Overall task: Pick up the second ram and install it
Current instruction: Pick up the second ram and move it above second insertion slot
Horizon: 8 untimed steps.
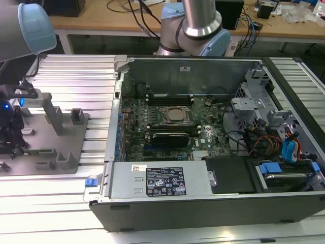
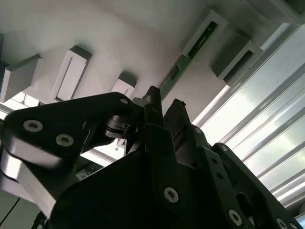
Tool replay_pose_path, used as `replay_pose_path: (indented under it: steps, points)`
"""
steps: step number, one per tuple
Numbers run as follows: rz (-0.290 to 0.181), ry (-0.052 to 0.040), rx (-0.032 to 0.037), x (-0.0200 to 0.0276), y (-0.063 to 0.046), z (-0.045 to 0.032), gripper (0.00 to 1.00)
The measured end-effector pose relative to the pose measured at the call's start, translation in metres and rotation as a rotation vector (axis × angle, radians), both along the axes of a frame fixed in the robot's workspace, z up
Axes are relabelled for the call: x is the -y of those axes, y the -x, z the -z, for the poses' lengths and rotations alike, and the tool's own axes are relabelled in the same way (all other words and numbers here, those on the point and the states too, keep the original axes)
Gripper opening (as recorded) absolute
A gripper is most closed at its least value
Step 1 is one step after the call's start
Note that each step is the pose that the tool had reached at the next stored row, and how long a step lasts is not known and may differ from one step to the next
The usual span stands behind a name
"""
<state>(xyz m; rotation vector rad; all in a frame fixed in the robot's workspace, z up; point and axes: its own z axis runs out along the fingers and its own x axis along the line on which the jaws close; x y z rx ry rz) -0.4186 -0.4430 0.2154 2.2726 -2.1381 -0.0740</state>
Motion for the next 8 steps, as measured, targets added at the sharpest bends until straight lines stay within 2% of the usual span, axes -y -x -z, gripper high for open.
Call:
replay_pose_path:
  steps: [3, 4, 8]
  points:
    - [-0.003, 0.0002, 0.0, 0.0, 0.0006, 0.0043, 0.28]
    - [-0.003, 0.0012, 0.0, -0.0004, 0.0039, 0.0055, 0.28]
    - [-0.003, 0.0015, 0.0, -0.0009, 0.0051, 0.0062, 0.28]
